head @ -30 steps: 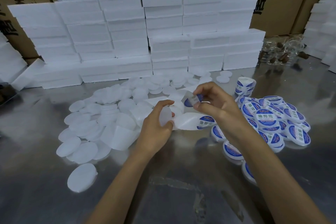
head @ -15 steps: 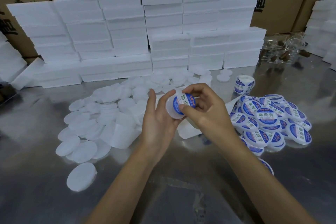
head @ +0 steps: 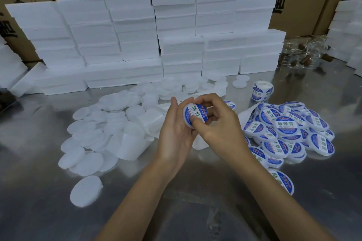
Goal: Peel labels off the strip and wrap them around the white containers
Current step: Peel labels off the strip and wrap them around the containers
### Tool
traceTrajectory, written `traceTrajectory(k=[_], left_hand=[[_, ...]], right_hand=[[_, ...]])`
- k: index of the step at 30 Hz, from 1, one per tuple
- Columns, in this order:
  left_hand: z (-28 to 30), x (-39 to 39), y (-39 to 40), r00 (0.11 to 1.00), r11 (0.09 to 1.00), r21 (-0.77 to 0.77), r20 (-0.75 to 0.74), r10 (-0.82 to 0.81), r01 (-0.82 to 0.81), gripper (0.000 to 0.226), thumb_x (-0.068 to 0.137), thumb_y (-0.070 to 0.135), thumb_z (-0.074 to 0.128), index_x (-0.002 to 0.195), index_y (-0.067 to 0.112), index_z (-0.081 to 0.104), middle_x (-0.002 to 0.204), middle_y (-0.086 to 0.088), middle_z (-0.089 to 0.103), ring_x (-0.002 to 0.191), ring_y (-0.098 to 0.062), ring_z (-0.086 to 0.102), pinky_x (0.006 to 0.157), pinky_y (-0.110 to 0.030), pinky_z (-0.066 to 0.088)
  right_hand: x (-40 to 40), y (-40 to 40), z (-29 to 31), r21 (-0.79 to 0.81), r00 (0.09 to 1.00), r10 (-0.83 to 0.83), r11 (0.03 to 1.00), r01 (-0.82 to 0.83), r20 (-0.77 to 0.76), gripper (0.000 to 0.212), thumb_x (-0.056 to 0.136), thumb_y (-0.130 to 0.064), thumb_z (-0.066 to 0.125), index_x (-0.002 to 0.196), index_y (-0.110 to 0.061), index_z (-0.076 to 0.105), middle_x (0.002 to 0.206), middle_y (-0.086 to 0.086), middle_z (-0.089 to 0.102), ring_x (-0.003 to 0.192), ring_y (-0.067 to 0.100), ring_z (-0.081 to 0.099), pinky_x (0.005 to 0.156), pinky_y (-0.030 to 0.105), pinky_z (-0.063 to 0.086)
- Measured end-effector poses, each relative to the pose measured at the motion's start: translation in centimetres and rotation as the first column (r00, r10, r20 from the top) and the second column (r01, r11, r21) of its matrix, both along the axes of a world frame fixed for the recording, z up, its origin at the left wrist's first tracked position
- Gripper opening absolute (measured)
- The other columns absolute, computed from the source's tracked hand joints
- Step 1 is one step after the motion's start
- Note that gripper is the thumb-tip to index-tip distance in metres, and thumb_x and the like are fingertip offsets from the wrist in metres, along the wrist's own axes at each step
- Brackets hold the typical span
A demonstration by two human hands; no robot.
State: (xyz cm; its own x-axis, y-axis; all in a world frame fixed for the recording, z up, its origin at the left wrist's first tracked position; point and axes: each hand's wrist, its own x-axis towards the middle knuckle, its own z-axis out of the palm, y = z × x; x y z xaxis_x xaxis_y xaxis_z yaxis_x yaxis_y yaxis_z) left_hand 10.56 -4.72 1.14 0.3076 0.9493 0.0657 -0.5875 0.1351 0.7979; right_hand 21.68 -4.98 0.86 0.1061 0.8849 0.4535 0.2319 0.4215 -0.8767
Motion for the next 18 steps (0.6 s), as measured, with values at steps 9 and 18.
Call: traceTrajectory(k=[9, 18], left_hand=[[-0.32, 0.23, -0.07, 0.979, 0.984, 0.162, -0.174, 0.107, -0.079, 0.068, 0.095, 0.047, 0.032, 0.141, 0.0, 0.044, 0.115, -0.005, 0.07, 0.108, -0.014, 0.068, 0.101, -0.029, 0.049], [-0.27, 0.21, -0.08, 0.969, 0.979, 0.143, -0.179, 0.167, -0.143, 0.07, 0.09, 0.049, 0.038, 0.138, 0.0, 0.048, 0.13, -0.018, 0.062, 0.115, -0.018, 0.064, 0.102, -0.03, 0.05]], right_hand=[[-0.33, -0.09, -0.37, -0.009, 0.965, -0.182, 0.982, 0.187, 0.189, 0.031, 0.08, -0.028, 0.072, 0.109, -0.031, 0.06, 0.102, -0.017, 0.066, 0.093, 0.0, 0.062, 0.078, 0.024, 0.052], [-0.79, -0.44, -0.79, 0.141, 0.86, -0.344, 0.939, 0.314, 0.377, 0.042, 0.08, -0.046, 0.062, 0.12, -0.035, 0.058, 0.116, -0.018, 0.054, 0.1, 0.007, 0.058, 0.068, 0.033, 0.052]])
